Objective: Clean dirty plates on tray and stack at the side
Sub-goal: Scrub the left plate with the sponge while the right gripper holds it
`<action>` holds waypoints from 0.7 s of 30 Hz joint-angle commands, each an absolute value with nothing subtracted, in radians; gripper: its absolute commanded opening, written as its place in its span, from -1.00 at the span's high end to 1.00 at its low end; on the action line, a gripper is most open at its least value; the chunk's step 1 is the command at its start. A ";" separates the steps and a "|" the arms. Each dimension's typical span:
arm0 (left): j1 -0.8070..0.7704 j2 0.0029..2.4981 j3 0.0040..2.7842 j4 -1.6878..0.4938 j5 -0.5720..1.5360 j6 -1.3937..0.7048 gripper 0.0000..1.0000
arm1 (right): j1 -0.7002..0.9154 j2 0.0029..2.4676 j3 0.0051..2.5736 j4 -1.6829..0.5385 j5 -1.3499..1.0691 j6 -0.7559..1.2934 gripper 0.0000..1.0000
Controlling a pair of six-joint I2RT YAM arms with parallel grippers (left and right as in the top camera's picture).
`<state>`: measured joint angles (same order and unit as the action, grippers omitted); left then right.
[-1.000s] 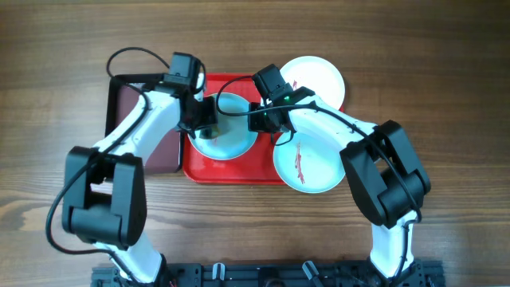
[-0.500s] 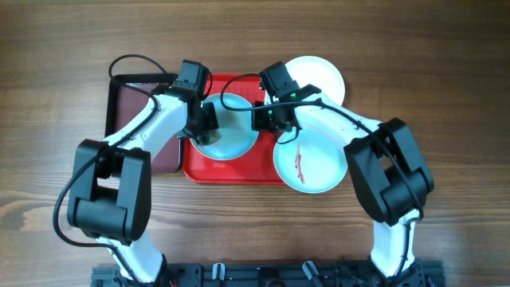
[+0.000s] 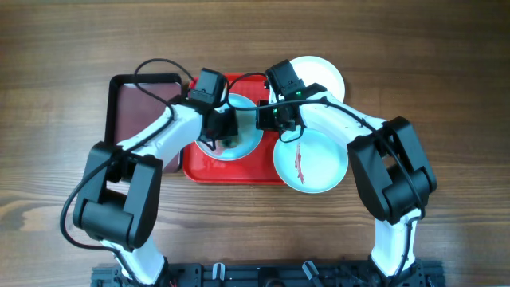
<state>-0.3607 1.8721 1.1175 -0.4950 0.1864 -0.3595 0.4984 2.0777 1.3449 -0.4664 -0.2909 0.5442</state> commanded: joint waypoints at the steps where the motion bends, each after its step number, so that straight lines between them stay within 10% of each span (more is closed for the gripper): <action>1: -0.370 1.900 1.100 -0.437 0.216 -0.353 0.92 | 0.506 2.106 1.331 -0.468 -0.308 0.541 0.92; 12: -0.286 1.899 1.100 -0.434 -0.221 -0.360 0.92 | 0.506 2.106 1.331 -0.470 -0.308 0.542 0.91; 21: -0.310 1.899 1.100 -0.565 0.480 -0.266 0.92 | 0.506 2.106 1.331 -0.469 -0.308 0.543 0.91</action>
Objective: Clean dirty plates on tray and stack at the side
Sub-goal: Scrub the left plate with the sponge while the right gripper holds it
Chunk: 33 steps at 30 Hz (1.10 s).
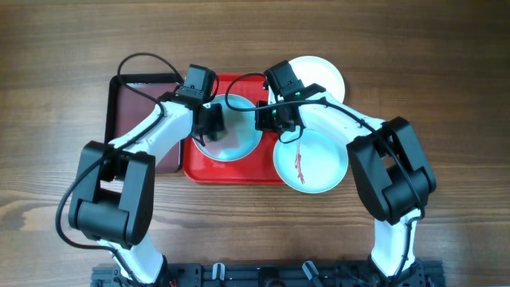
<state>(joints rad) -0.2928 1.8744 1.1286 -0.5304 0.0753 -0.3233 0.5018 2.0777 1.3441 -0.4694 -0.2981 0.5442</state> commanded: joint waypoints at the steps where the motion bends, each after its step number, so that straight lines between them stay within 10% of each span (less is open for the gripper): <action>1: -0.310 1.899 1.100 -0.561 0.540 -0.264 0.92 | 0.506 2.106 1.331 -0.469 -0.308 0.543 0.91; 9: -0.310 1.900 1.100 -0.398 0.542 -0.270 0.92 | 0.506 2.106 1.331 -0.471 -0.315 0.542 0.91; 23: -0.310 1.900 1.100 -0.426 -0.215 -0.374 0.92 | 0.506 2.106 1.331 -0.472 -0.315 0.542 0.91; 33: -0.312 1.900 1.100 -0.622 0.133 -0.418 0.92 | 0.506 2.106 1.331 -0.468 -0.315 0.535 0.92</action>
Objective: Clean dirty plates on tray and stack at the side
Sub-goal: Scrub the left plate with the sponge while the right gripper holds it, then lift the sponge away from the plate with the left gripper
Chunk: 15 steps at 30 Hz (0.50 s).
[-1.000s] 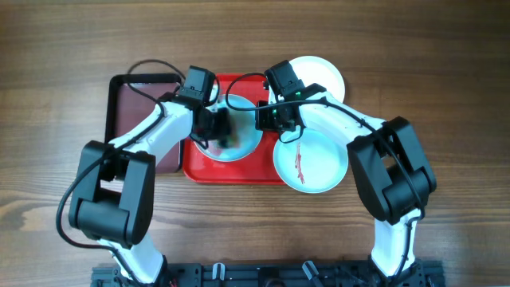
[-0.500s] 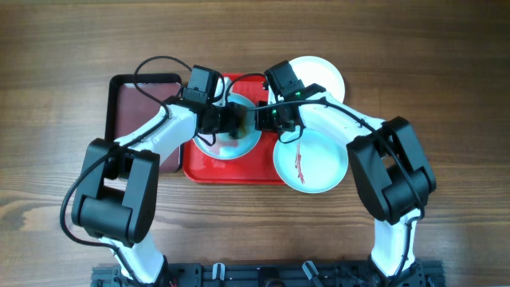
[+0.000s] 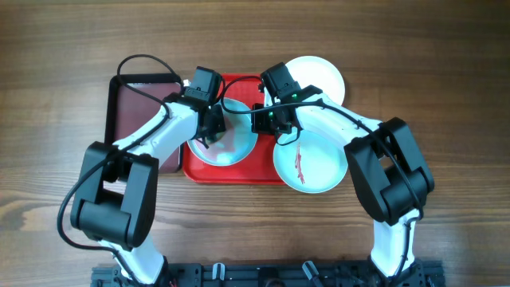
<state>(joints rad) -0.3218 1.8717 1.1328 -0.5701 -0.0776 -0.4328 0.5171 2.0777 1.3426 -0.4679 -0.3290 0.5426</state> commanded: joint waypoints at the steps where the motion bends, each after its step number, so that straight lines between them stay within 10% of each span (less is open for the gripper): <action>1: -0.311 1.900 1.100 -0.622 0.236 -0.387 0.92 | 0.506 2.106 1.331 -0.467 -0.315 0.534 0.91; 6: -0.312 1.900 1.100 -0.610 0.583 -0.283 0.92 | 0.506 2.106 1.331 -0.464 -0.316 0.534 0.91; 15: -0.310 1.900 1.100 -0.353 0.231 -0.295 0.92 | 0.506 2.106 1.331 -0.467 -0.315 0.534 0.91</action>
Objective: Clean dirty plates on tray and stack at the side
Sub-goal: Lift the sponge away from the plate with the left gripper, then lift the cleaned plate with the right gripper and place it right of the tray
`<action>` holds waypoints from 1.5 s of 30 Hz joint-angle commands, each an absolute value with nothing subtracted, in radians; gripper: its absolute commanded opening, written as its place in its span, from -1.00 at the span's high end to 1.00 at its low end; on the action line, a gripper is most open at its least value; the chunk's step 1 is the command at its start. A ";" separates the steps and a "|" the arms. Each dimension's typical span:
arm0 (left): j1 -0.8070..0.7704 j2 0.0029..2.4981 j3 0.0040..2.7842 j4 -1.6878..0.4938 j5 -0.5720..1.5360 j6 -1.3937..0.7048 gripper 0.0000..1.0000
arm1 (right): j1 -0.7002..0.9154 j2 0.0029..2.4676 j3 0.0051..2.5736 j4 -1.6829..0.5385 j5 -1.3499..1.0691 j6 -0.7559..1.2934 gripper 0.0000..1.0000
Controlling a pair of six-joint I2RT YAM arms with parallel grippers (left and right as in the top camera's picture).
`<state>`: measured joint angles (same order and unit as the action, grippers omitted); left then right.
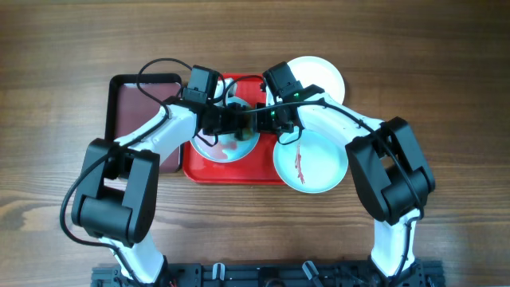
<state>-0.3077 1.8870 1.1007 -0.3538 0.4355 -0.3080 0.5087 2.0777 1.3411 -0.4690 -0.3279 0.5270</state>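
A light blue plate [225,147] lies on the red tray [239,174]. My left gripper [237,127] reaches over the plate's far right part, shut on a small dark sponge that presses on the plate. A faint reddish smear [241,136] shows just below it. My right gripper [266,119] sits at the plate's right rim and looks shut on it, though its fingers are mostly hidden under the wrist. A second light blue plate [315,163] with a red streak [300,166] rests to the right, overlapping the tray's edge.
A white plate [323,76] lies at the back right, partly under my right arm. A dark brown tray with a black rim [135,112] stands left of the red tray, under my left arm. Bare wooden table surrounds everything.
My left gripper has moved from the plate's upper left part to its upper right, close to the right gripper. The right gripper has stayed at the plate's rim.
The left gripper was over the plate's middle, then at its left edge, then at its upper left, and now at its upper right. All the while the right gripper has stayed at the plate's right rim, and the streaked plate and white plate have not moved.
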 commanded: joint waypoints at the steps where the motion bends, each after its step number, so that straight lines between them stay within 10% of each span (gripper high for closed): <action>1: -0.310 1.900 1.100 -0.377 0.154 -0.296 0.92 | 0.506 2.106 1.331 -0.467 -0.315 0.534 0.92; 6: -0.310 1.900 1.100 -0.589 -0.155 -0.487 0.92 | 0.506 2.106 1.331 -0.465 -0.315 0.533 0.91; 16: -0.273 1.789 1.219 -0.733 0.392 -0.440 0.92 | 0.506 2.106 1.331 -0.469 -0.316 0.534 0.91; 28: -0.043 1.613 1.309 -0.836 0.208 -0.395 0.92 | 0.508 2.106 1.331 -0.463 -0.311 0.535 0.70; 45: -0.043 1.618 1.309 -0.854 0.161 -0.366 0.92 | 0.536 1.885 1.360 -0.625 -0.006 0.466 0.91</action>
